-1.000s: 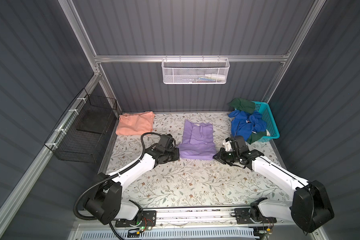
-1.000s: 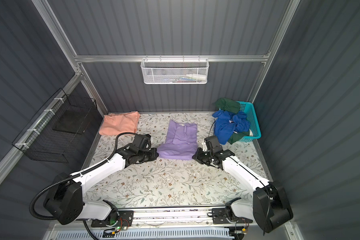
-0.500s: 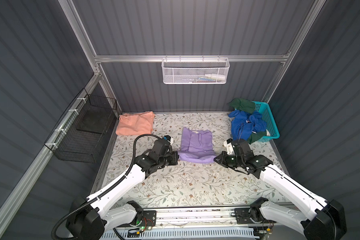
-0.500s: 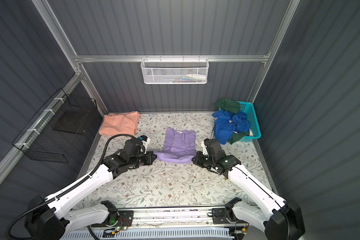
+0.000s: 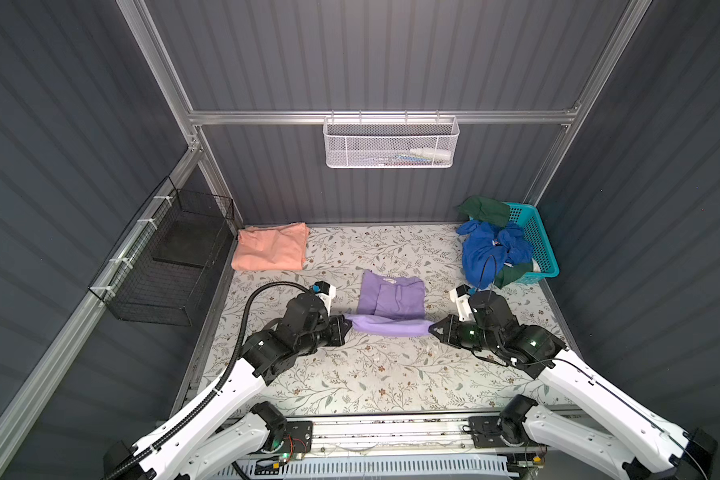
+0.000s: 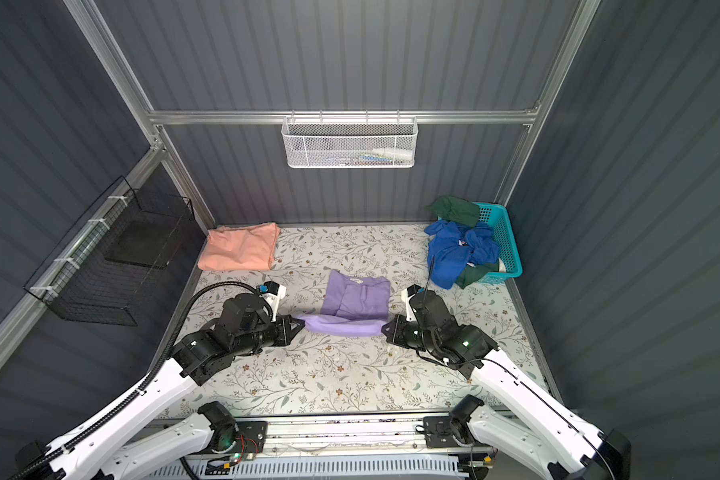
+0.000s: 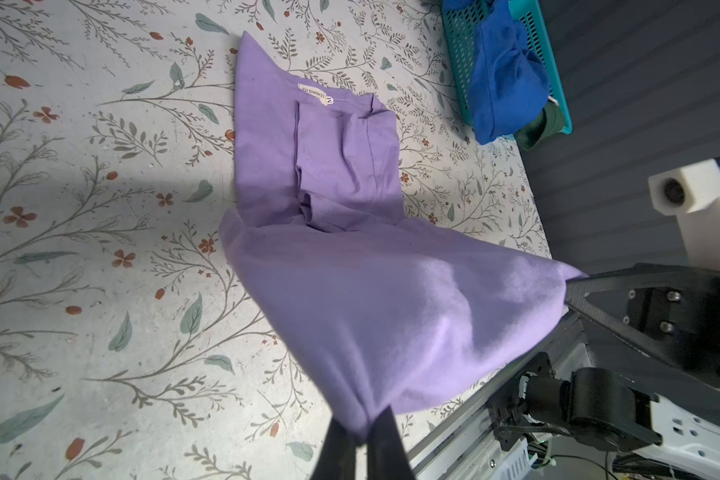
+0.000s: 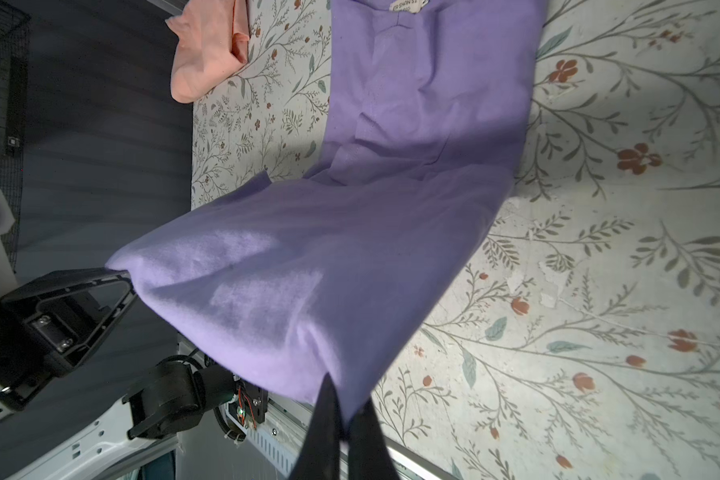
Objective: Fold and stack the t-shirts
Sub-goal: 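Lift the near edge with both grippers and fold it over toward the collar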
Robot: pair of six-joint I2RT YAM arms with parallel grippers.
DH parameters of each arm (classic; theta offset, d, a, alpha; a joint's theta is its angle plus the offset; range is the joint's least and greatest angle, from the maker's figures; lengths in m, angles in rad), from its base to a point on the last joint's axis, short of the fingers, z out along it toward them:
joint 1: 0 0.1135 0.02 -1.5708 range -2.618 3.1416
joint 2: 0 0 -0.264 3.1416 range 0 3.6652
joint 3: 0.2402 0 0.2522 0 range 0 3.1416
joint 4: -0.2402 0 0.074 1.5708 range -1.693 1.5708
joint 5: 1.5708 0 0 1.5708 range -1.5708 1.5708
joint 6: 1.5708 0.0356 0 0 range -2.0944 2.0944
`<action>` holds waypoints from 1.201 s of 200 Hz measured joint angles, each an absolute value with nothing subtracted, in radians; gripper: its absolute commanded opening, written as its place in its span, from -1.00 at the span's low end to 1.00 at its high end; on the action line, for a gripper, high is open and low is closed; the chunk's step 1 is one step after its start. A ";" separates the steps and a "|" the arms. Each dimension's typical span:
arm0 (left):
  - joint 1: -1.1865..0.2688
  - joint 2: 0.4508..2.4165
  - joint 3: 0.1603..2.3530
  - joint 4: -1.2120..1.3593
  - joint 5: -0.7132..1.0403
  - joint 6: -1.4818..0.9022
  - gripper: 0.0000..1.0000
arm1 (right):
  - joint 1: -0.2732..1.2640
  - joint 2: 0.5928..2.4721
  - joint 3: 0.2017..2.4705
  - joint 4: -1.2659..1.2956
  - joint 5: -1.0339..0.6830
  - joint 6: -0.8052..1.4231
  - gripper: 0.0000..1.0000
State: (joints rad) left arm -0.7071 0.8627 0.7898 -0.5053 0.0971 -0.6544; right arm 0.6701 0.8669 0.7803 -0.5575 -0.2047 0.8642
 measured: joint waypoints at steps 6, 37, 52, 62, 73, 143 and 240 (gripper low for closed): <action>-0.709 0.856 0.790 -0.510 0.097 -0.657 -1.00 | 0.680 0.858 0.780 -0.563 -0.198 0.870 -1.00; -0.708 0.852 0.791 -0.527 0.102 -0.666 -1.00 | 0.694 0.818 0.782 -0.583 -0.157 0.891 -1.00; -0.708 0.870 0.799 -0.534 0.105 -0.666 -1.00 | 0.694 0.822 0.788 -0.590 -0.142 0.891 -1.00; -0.708 0.894 0.812 -0.539 0.105 -0.665 -1.00 | 0.694 0.836 0.793 -0.592 -0.135 0.891 -1.00; -0.708 0.927 0.833 -0.546 0.105 -0.663 -1.00 | 0.694 0.855 0.797 -0.591 -0.130 0.891 -1.00; -0.708 1.126 0.931 -0.558 0.054 -0.613 -1.00 | 0.591 0.949 0.801 -0.558 -0.159 0.868 -1.00; -0.590 1.432 1.112 -0.519 0.075 -0.529 -1.00 | 0.384 1.292 0.965 -0.498 -0.337 0.731 -1.00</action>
State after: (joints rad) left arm -0.5900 1.4319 1.1118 -0.5186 0.0750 -0.5289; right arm 0.3836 1.2919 0.9653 -0.4976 -0.3370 0.7311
